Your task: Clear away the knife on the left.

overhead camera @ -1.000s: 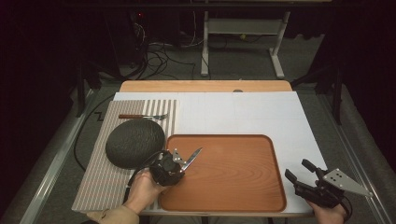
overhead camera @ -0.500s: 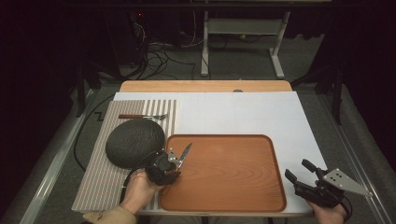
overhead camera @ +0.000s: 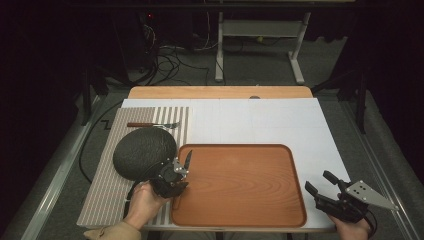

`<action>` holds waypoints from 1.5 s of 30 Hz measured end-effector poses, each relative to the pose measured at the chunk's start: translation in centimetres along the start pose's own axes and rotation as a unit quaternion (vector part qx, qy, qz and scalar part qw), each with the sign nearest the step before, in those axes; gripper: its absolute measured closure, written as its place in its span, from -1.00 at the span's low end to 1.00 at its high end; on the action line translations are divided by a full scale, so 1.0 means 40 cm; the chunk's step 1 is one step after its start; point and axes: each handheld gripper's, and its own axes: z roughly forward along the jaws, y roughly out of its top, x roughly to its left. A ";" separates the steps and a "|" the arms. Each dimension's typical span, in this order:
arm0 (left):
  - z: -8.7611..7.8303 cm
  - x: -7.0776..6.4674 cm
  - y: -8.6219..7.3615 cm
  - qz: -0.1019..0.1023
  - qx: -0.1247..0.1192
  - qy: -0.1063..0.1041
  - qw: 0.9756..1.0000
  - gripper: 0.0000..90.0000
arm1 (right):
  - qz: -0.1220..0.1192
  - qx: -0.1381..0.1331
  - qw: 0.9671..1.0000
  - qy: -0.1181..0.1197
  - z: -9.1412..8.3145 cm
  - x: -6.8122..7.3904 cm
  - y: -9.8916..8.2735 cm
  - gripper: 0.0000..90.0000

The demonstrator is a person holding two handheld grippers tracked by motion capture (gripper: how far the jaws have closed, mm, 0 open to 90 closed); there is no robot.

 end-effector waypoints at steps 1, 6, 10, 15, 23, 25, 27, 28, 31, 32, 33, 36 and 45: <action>-0.002 0.002 -0.002 0.000 0.000 0.001 1.000 0.44 | 0.000 0.000 1.000 0.000 0.000 0.000 0.000 -0.45; -0.008 0.010 -0.010 -0.003 0.000 0.009 1.000 0.43 | 0.000 0.000 1.000 0.000 0.000 0.000 0.000 -0.45; -0.012 0.016 -0.016 -0.006 0.000 0.010 1.000 0.37 | -0.001 0.001 1.000 0.000 0.001 0.000 0.000 -0.45; -0.014 0.022 -0.021 -0.012 -0.002 0.010 1.000 0.29 | 0.000 0.001 1.000 0.000 0.001 0.000 0.000 -0.45; -0.018 0.027 -0.025 -0.016 -0.015 0.001 1.000 -0.01 | 0.000 0.001 1.000 0.000 0.001 0.000 0.000 -0.45; -0.023 0.029 -0.027 -0.020 -0.023 0.002 1.000 -0.01 | 0.000 0.001 1.000 0.000 0.001 0.000 0.000 -0.45; -0.029 0.031 -0.029 -0.024 -0.031 0.001 0.999 -0.04 | 0.000 0.001 1.000 0.000 0.001 0.000 0.000 -0.45; -0.032 0.033 -0.030 -0.024 -0.034 0.002 0.999 -0.11 | 0.000 0.001 1.000 0.000 0.001 0.001 0.000 -0.45; -0.042 0.036 -0.035 -0.032 -0.049 0.006 0.998 -0.13 | 0.000 0.001 1.000 -0.001 0.001 0.000 0.000 -0.45; -0.046 0.037 -0.037 -0.033 -0.055 0.006 0.998 -0.13 | 0.000 0.001 1.000 -0.001 0.001 0.000 0.000 -0.45; -0.049 0.040 -0.039 -0.035 -0.061 0.006 0.998 -0.17 | 0.000 0.001 1.000 0.000 0.001 0.000 0.000 -0.45; -0.060 0.049 -0.048 -0.043 -0.075 0.000 0.996 -0.21 | 0.001 0.001 1.000 0.000 0.001 0.001 0.000 -0.45; -0.085 0.069 -0.080 -0.063 -0.099 0.010 0.993 -0.20 | 0.002 0.002 1.000 -0.001 0.001 0.001 0.000 -0.45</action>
